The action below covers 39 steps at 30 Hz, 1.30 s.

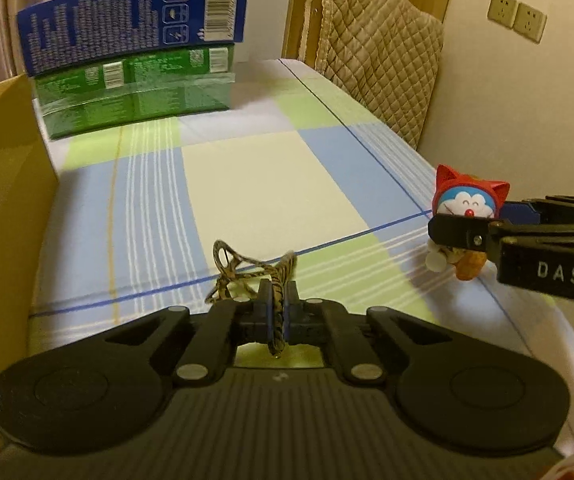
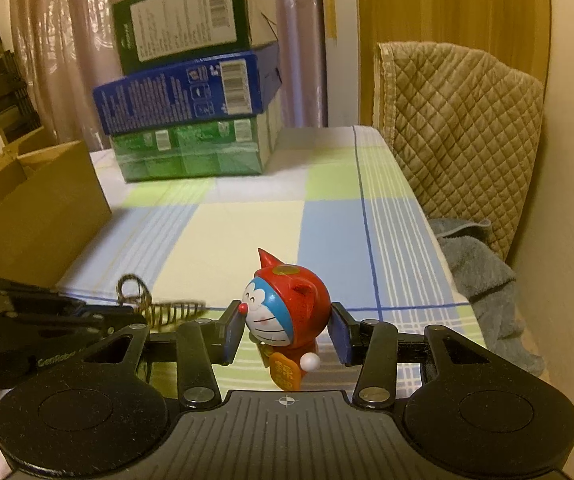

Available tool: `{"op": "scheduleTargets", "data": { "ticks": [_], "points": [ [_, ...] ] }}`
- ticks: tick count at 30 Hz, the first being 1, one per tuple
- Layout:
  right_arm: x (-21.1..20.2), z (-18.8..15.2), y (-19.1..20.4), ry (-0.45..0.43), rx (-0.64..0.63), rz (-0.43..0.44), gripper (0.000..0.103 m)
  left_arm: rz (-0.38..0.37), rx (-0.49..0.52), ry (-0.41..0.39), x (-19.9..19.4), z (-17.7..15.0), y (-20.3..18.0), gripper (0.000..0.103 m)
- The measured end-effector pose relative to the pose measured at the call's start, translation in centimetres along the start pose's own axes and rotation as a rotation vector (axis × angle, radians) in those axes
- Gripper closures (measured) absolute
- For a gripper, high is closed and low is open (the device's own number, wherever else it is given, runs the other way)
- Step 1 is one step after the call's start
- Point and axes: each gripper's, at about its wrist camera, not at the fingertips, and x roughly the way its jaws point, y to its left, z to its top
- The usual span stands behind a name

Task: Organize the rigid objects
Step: 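Lift the claw clip and figurine and carry both over the cardboard box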

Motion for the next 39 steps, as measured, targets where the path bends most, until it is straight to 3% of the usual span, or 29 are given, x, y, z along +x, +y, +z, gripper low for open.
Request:
{"op": "scheduleTargets", "data": {
  "ticks": [9, 20, 22, 24, 27, 30, 37, 39],
  "points": [
    [-4.2, 0.7, 2.1, -0.026, 0.003, 0.013, 0.061, -0.003, -0.021, -0.007, -5.0, -1.9, 0.3, 0.101],
    [-5.6, -1.2, 3.9, 0.018, -0.001, 0.015, 0.061, -0.016, 0.001, -0.005, -9.1, -8.2, -1.0, 0.098],
    [-5.6, -1.2, 4.2, 0.023, -0.007, 0.011, 0.061, 0.003, 0.009, -0.024, -10.0, -9.0, -1.1, 0.089],
    [-5.7, -1.1, 4.4, 0.020, -0.016, 0.010, 0.061, 0.006, 0.004, -0.044, -10.8, -9.5, -1.0, 0.065],
    [-6.0, -0.6, 4.8, 0.011, -0.035, 0.007, 0.061, 0.030, 0.031, -0.067, -11.4, -10.4, -0.9, 0.039],
    [-6.4, -0.2, 5.2, -0.001, -0.046, 0.008, 0.061, 0.022, 0.046, -0.057, -11.0, -11.1, -0.7, 0.034],
    [-6.5, 0.1, 5.8, -0.006, -0.059, 0.011, 0.061, 0.001, 0.169, -0.044, -8.6, -11.8, -1.4, 0.036],
    [-6.4, 0.0, 5.7, -0.002, -0.053, 0.010, 0.061, 0.000, 0.175, -0.032, -7.9, -11.9, -1.4, 0.047]
  ]
}}
